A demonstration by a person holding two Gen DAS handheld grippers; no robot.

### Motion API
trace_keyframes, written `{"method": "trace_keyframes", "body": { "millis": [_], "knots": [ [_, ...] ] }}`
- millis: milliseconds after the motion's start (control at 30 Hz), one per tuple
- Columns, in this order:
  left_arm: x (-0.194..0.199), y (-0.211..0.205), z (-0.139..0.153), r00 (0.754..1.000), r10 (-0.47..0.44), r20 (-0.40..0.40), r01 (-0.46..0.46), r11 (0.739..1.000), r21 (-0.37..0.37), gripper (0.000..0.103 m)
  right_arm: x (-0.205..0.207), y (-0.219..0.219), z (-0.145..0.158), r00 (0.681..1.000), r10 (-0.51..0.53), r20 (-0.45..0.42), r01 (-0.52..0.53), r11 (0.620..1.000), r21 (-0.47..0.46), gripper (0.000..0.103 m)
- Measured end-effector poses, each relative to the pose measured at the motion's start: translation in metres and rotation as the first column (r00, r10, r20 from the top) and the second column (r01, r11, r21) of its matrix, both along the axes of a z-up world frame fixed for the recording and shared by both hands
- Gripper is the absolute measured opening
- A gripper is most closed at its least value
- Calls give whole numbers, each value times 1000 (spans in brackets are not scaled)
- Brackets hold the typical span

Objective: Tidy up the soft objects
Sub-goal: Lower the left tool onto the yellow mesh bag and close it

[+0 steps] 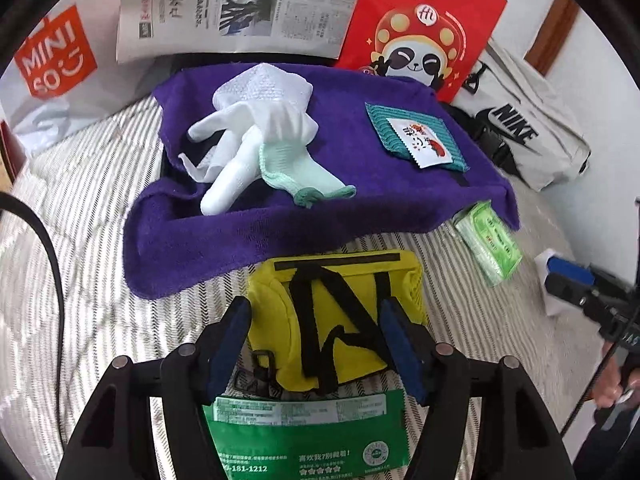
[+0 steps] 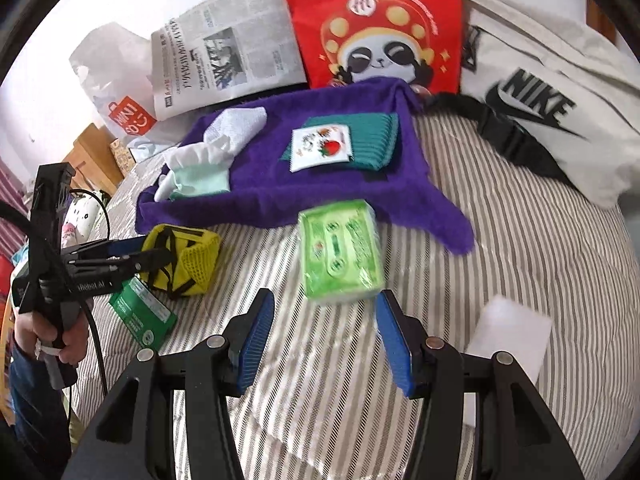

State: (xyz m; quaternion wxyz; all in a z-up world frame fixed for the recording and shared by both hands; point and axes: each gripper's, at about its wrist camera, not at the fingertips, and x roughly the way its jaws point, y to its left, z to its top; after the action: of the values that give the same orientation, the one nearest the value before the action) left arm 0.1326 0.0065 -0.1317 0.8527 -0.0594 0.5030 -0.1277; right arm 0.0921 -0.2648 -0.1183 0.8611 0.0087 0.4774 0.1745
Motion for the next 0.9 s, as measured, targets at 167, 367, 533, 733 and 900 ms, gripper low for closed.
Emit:
{"method": "trace_keyframes", "body": {
  "millis": [167,367,533,733,900],
  "knots": [
    [2,-1,-5,1000,0,22,-1,1000,29,45,-4,-9,-10,1000,-18,-23,18,1000,0,53],
    [2,2,-6,999,-26,40,27,1000,-8,16,-3,-9,-20,999,-26,-44,27,1000,9,53],
    [-7,7,1,998,-42,51,42,999,-9,13,-3,-6,-23,999,-22,-47,22,1000,0,53],
    [-16,16,14,997,-34,73,35,999,-6,13,-2,-4,-23,999,-26,-45,26,1000,-7,53],
    [-17,24,22,996,-22,90,23,1000,-6,13,4,-2,-20,999,-18,-31,17,1000,-9,53]
  ]
}}
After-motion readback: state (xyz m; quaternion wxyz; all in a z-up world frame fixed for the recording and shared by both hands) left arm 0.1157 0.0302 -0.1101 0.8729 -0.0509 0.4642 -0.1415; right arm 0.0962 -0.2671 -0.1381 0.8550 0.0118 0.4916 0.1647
